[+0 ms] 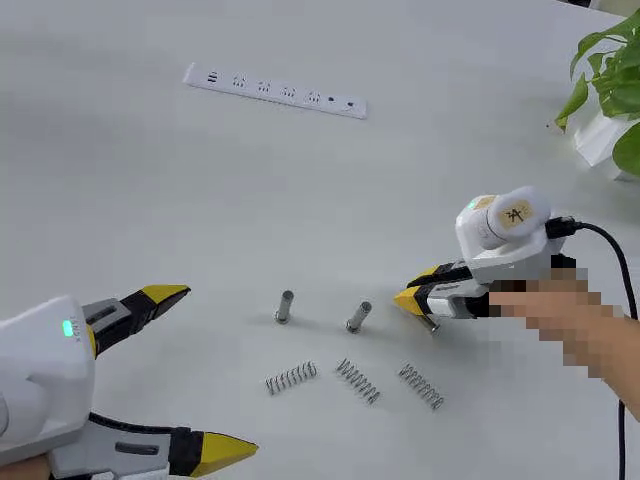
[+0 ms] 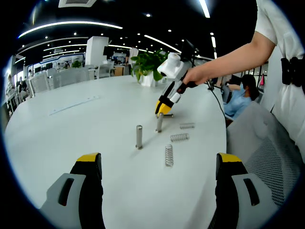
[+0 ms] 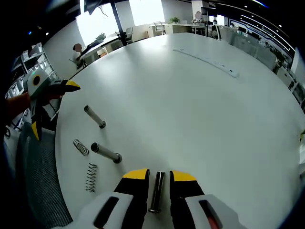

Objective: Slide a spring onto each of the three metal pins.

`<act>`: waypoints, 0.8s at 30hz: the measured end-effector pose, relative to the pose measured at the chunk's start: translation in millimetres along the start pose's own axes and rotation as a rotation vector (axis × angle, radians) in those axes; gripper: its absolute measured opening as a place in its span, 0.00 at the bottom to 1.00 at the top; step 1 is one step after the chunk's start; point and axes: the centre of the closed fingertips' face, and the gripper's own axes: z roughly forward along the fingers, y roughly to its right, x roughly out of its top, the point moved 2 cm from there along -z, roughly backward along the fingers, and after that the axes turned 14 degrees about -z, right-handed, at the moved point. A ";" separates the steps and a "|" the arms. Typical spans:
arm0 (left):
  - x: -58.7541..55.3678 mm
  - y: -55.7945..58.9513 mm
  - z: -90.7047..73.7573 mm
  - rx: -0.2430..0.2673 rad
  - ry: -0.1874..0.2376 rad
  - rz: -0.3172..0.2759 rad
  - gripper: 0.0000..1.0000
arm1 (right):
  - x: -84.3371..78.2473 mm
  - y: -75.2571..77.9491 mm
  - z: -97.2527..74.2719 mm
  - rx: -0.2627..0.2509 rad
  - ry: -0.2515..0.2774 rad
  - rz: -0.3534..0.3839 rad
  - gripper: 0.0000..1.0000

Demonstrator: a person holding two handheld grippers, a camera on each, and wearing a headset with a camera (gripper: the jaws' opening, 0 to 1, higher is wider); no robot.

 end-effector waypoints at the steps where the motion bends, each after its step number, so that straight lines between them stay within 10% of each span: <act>1: -0.5 0.0 -0.1 0.000 -0.001 0.000 0.99 | -1.1 -0.5 0.5 0.001 -0.009 -0.003 0.13; 24: -2.9 -1.7 -0.9 0.000 0.007 -0.017 0.99 | -9.6 5.2 9.5 0.013 -0.047 -0.027 0.05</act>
